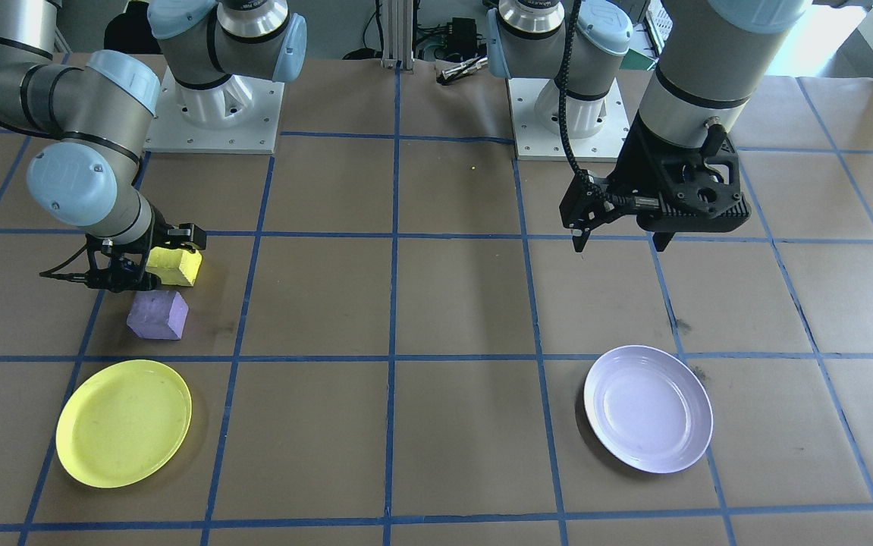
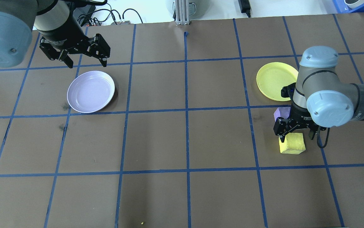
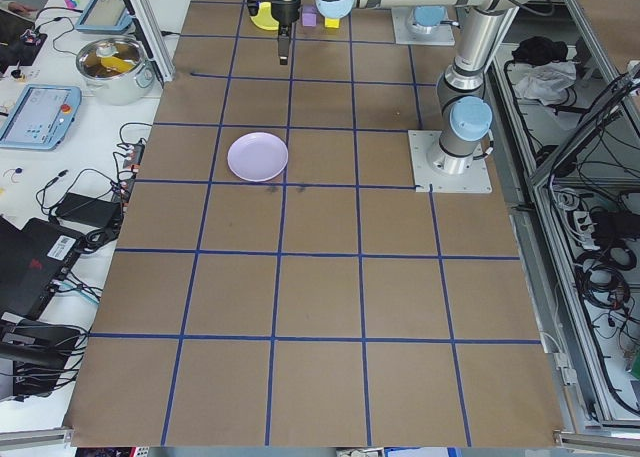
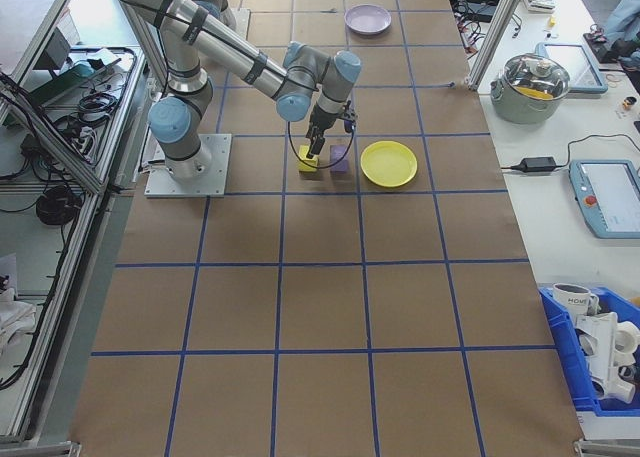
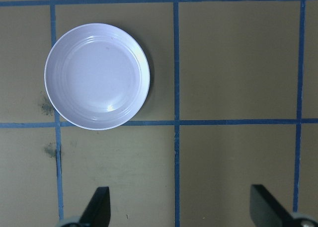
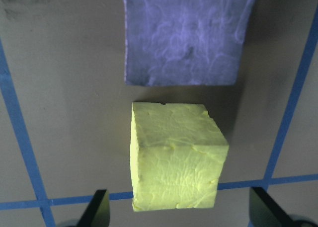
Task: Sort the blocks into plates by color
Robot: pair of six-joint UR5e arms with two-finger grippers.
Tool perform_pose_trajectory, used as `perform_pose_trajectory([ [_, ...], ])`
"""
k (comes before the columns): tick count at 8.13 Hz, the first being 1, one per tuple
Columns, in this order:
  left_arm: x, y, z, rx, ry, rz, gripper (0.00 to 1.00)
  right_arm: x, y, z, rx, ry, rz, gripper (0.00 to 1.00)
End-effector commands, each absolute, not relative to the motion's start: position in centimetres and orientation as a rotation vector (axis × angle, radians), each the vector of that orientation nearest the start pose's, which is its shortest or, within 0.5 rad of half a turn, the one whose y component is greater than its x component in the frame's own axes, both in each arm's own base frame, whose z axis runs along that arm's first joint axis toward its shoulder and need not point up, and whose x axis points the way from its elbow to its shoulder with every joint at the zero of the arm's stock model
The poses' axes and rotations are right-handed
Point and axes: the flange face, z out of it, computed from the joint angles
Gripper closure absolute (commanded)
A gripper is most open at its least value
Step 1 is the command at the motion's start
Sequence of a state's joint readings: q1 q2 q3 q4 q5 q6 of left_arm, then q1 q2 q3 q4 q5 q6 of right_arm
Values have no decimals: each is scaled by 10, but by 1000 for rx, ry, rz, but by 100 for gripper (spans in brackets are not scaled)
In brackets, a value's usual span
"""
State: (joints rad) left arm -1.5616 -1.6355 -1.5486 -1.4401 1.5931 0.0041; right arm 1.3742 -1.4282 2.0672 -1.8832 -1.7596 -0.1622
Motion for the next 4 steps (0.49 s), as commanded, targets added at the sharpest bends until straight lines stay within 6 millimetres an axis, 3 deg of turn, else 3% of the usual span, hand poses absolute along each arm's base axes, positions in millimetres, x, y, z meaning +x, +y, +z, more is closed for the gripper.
perform_pose_trajectory([
  [1,-126,-528,477,-11,3117,-136,0,24,-449,179,-13,3168,749,5],
  [3,-126,-529,476,-11,3117,-136,0,23,-450,180,-3,3169,750,21],
  [4,-126,-529,475,-11,3117,-134,0,24,-450,180,7,3168,751,22],
])
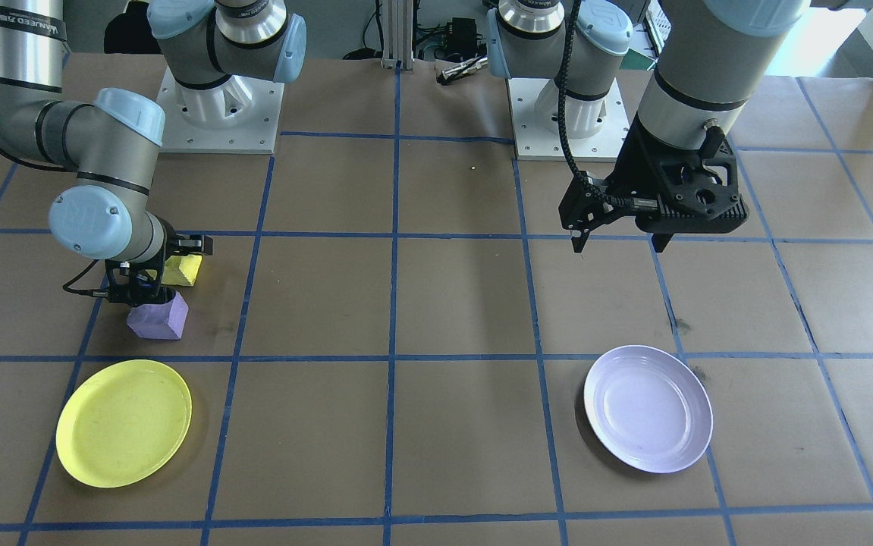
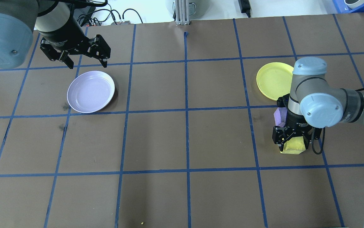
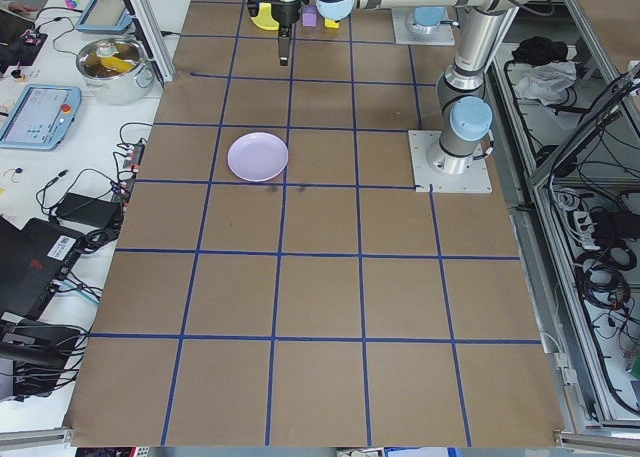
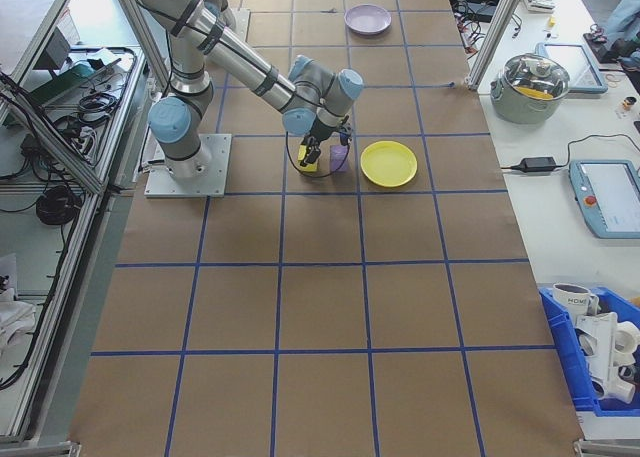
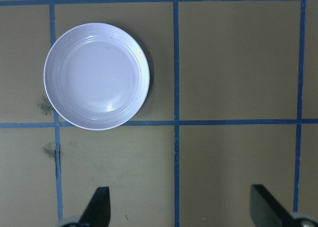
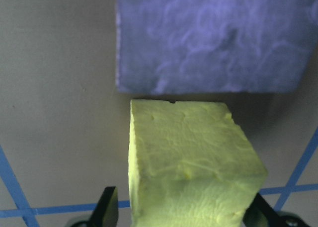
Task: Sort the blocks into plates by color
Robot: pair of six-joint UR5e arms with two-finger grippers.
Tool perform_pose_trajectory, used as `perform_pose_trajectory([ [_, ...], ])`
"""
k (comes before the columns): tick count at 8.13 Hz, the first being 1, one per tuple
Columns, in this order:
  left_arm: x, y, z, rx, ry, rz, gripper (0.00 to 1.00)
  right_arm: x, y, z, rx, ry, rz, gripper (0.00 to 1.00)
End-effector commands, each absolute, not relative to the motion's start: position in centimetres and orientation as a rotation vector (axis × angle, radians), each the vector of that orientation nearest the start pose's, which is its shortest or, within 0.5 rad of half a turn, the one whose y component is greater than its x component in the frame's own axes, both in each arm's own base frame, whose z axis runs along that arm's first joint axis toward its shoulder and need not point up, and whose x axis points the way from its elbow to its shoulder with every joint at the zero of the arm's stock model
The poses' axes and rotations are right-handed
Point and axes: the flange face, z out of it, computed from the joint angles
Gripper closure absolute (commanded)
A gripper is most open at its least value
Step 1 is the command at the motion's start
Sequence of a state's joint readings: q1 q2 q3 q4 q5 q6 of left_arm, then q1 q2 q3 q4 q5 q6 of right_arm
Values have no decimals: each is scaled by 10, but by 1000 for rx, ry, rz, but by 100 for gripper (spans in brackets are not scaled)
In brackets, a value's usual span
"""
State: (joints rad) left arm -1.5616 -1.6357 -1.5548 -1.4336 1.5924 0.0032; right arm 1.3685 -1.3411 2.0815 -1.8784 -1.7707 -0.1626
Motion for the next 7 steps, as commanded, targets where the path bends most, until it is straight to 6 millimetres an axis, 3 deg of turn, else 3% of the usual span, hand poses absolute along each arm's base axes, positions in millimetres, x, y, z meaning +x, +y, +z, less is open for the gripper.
perform_pose_trajectory([
  [1,-126,-528,474,-13,3117,-131,0,24,-450,181,12,3167,742,30],
  [3,-126,-528,470,-18,3116,-148,0,24,-449,191,21,3176,708,64],
  [5,-126,-528,469,-4,3114,-146,0,27,-437,224,21,3166,724,64],
  [6,-126,-528,468,-11,3115,-143,0,27,-441,243,28,3170,707,64],
  [7,-126,-528,468,-11,3115,-143,0,25,-457,264,38,3176,661,62],
])
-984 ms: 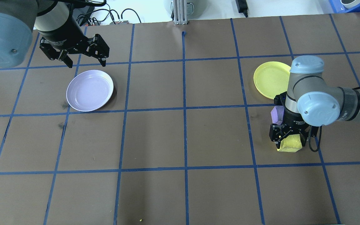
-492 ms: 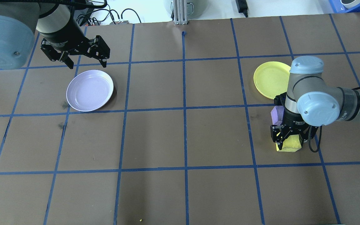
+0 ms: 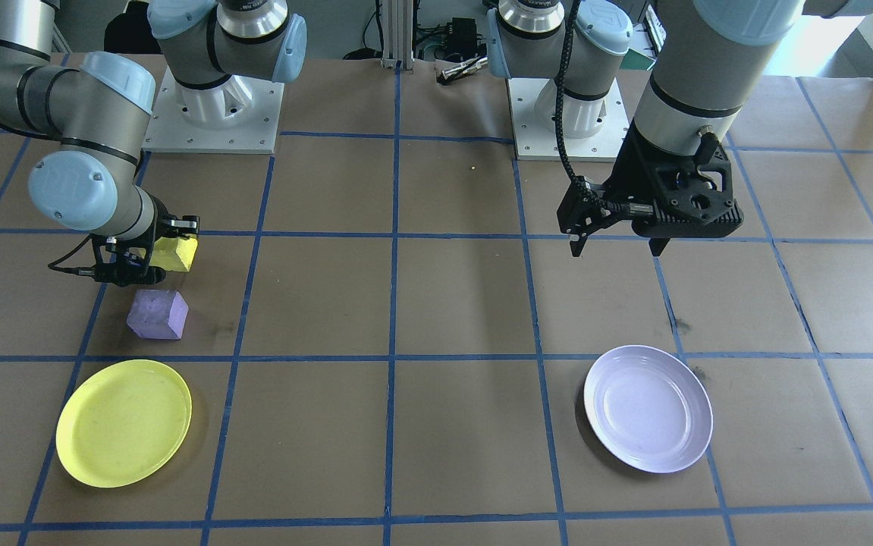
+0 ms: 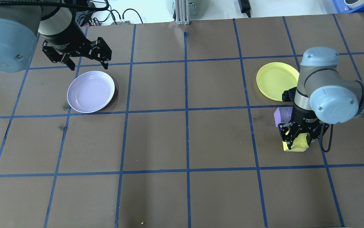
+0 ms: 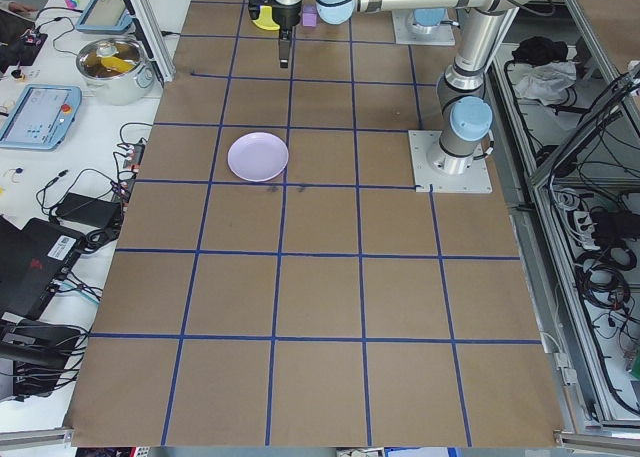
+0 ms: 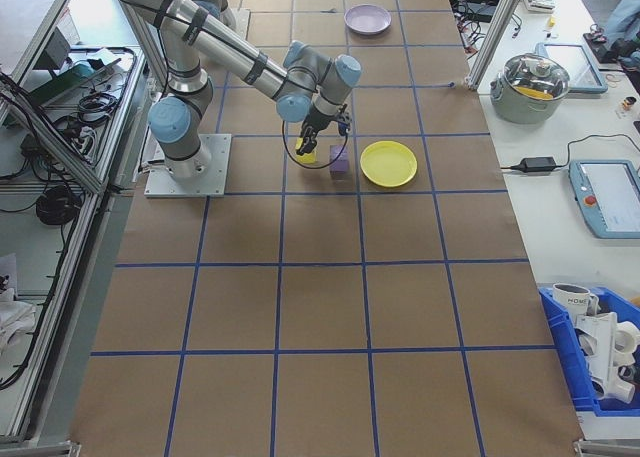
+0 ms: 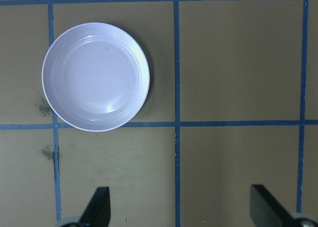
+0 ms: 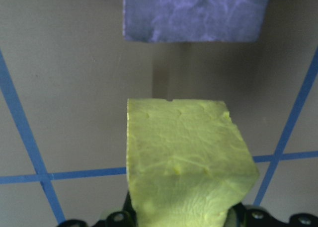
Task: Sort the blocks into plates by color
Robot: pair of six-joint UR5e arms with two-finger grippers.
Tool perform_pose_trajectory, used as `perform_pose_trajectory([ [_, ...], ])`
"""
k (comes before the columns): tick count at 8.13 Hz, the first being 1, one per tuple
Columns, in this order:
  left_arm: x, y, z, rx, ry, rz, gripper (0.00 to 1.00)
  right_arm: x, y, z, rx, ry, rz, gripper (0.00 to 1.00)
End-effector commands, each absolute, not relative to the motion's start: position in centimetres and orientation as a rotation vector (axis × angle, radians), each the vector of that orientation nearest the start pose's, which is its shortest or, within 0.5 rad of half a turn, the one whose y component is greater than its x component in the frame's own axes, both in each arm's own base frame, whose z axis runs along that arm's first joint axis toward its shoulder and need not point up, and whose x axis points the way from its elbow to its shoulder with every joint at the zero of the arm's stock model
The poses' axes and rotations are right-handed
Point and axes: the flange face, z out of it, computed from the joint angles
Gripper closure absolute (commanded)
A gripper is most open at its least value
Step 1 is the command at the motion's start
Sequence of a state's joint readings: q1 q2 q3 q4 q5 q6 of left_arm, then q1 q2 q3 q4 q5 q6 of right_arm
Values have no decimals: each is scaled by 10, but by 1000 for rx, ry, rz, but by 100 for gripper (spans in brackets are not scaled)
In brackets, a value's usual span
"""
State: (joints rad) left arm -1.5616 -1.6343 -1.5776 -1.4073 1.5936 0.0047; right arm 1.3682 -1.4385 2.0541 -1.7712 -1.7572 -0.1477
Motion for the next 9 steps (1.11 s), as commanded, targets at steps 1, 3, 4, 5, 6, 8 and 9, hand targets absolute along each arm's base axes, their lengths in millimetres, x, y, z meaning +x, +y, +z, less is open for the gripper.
perform_pose_trajectory([
  [1,-126,-527,468,-11,3115,-141,0,22,-481,287,37,3176,638,62],
  [3,-126,-529,468,-19,3114,-160,0,13,-550,328,44,3137,624,62],
  [4,-126,-529,468,-7,3113,-165,0,7,-581,332,38,3129,628,62],
  [5,-126,-529,468,-9,3115,-167,0,2,-616,321,25,3131,614,62],
  [6,-125,-530,467,-7,3115,-162,0,-1,-643,296,21,3122,625,61],
  [8,-125,-530,467,-14,3115,-165,0,-2,-677,243,25,3099,525,60],
  [9,-125,-531,466,-23,3117,-163,0,-2,-677,236,24,3097,531,60],
])
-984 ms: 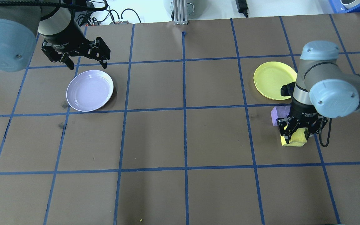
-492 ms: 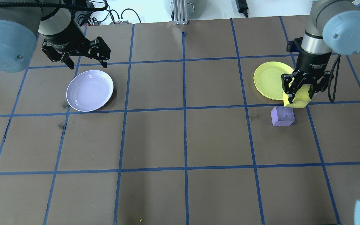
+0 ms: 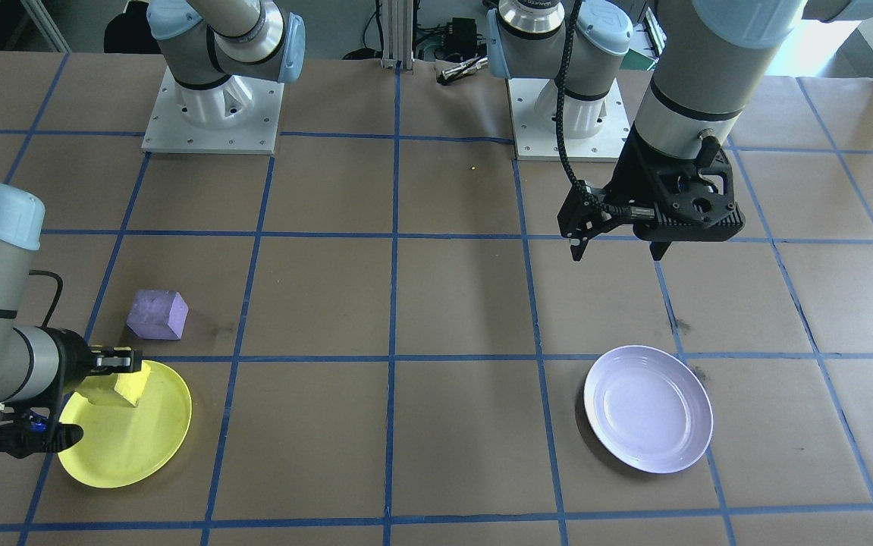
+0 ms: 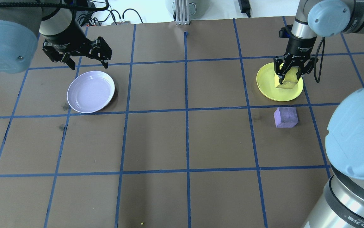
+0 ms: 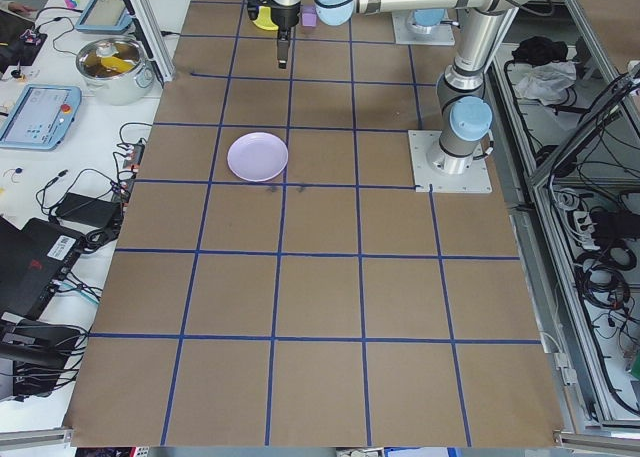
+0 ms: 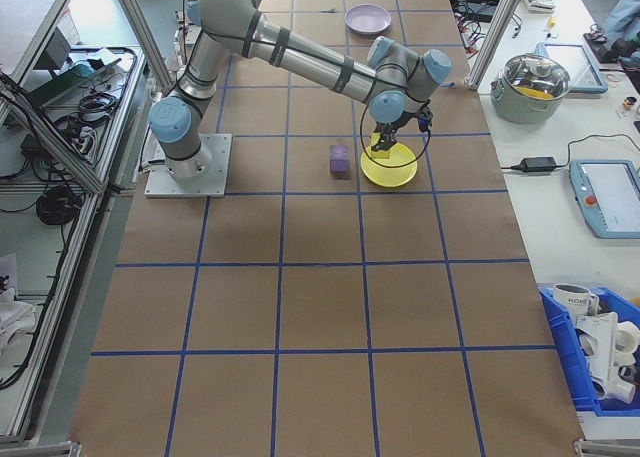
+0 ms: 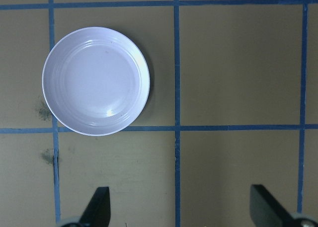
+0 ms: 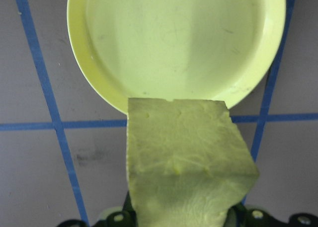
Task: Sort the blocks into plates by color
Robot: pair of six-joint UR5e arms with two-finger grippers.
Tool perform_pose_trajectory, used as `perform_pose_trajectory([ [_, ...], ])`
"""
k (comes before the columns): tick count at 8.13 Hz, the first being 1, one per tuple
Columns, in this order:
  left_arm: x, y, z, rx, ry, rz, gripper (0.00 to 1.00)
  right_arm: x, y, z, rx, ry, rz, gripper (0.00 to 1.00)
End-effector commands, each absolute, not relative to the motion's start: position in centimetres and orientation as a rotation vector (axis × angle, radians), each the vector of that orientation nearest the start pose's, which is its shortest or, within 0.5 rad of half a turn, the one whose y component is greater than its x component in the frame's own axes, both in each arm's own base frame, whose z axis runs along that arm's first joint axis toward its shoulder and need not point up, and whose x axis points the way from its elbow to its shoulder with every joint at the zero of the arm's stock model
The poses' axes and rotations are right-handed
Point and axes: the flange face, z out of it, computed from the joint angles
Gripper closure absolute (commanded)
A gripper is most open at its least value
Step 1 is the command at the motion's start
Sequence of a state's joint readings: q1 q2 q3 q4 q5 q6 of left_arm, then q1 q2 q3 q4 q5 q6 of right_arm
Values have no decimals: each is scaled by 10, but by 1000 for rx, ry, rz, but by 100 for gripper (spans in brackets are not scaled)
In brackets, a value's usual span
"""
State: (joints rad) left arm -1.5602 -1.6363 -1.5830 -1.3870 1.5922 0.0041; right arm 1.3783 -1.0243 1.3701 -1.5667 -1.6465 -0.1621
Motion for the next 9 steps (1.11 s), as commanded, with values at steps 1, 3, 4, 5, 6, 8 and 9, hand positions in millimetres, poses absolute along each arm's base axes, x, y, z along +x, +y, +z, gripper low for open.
perform_pose_trajectory([
  [1,-124,-537,465,-19,3111,-198,0,-2,-677,232,24,3096,539,56],
  [3,-122,-538,463,-19,3113,-193,0,-2,-676,233,19,3093,540,8],
  [4,-122,-538,463,-21,3113,-196,0,-2,-676,236,29,3096,534,0],
  [5,-122,-537,465,-19,3112,-198,0,-1,-676,243,37,3100,514,0],
  [6,-122,-537,465,-19,3112,-200,0,-1,-674,254,40,3108,492,0],
  [8,-122,-537,466,-21,3112,-203,0,3,-654,261,30,3078,591,3],
  [9,-121,-537,466,-26,3112,-203,0,6,-635,255,14,3063,635,6],
])
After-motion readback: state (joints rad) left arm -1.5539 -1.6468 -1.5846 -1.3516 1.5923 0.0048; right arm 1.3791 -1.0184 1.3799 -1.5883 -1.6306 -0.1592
